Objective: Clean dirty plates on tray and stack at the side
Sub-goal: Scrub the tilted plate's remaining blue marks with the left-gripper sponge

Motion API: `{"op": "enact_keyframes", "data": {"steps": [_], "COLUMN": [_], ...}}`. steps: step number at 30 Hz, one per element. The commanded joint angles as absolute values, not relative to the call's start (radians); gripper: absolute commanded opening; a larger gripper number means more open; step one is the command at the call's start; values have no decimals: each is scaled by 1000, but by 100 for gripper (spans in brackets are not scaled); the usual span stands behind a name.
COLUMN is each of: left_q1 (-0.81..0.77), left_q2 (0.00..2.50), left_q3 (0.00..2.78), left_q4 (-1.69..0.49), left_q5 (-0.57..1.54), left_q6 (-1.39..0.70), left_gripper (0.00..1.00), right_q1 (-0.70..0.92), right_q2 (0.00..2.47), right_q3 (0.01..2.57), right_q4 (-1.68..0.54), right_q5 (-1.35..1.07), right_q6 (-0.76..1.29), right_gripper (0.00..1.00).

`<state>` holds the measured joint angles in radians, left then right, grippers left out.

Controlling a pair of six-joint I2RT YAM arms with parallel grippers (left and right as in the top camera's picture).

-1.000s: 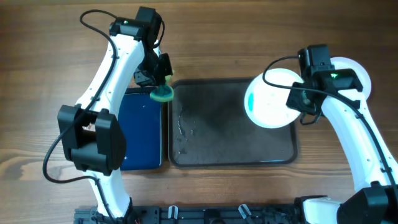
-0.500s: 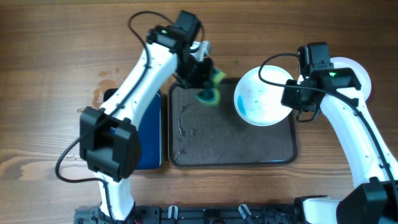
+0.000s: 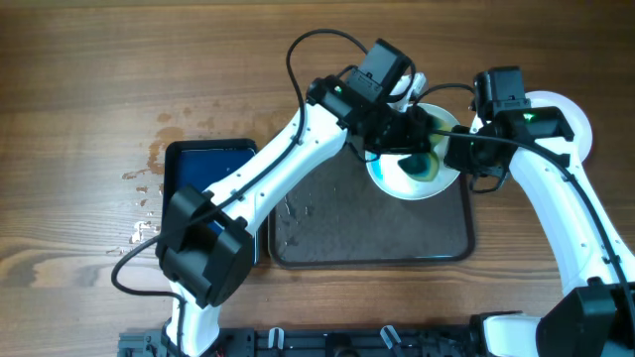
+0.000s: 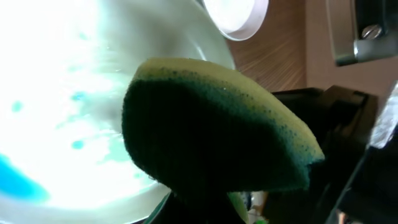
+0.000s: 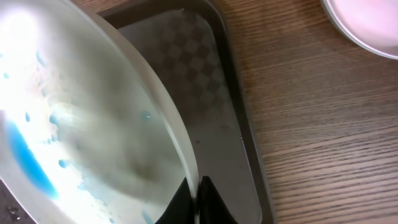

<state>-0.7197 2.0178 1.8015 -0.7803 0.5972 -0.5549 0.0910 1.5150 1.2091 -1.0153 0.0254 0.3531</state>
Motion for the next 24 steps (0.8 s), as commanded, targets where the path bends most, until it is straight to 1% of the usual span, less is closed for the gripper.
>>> {"op": "enact_keyframes", "data": {"steps": [1,6,14,17,18,22,24], "left_q1": [-725,-727,-749,-751,-751,-751,-751], "left_q2": [2072,2150,2206,2206,2206,2206,2206], "left_q3": [1799,1799,1799,1799,1799,1799,1799], "left_q4": [-773,-748,-623,-642,-680,-757,-777], "left_q5": [619,620,634,571,500,375,345], "left_q6": [-645,-645,-635,-636,-636,-628,-606], "left_gripper": [4,4,4,4,4,4,4], "right_q1": [94,94,94,94,94,94,94], "right_q2": [1522,1522,1522,1522,1522,1522,1522], "right_q3": [1230,1230,1230,1230,1230,1230,1230], "right_q4": [-1012,-1014,-1017,-1018,-1018,-1015,-1013], "right_q5": [-2,-2,-2,-2,-3,-31,-44], "right_q6": [343,340,341,340,340,335,336], "right_gripper": [5,4,4,4,4,5,4]}}
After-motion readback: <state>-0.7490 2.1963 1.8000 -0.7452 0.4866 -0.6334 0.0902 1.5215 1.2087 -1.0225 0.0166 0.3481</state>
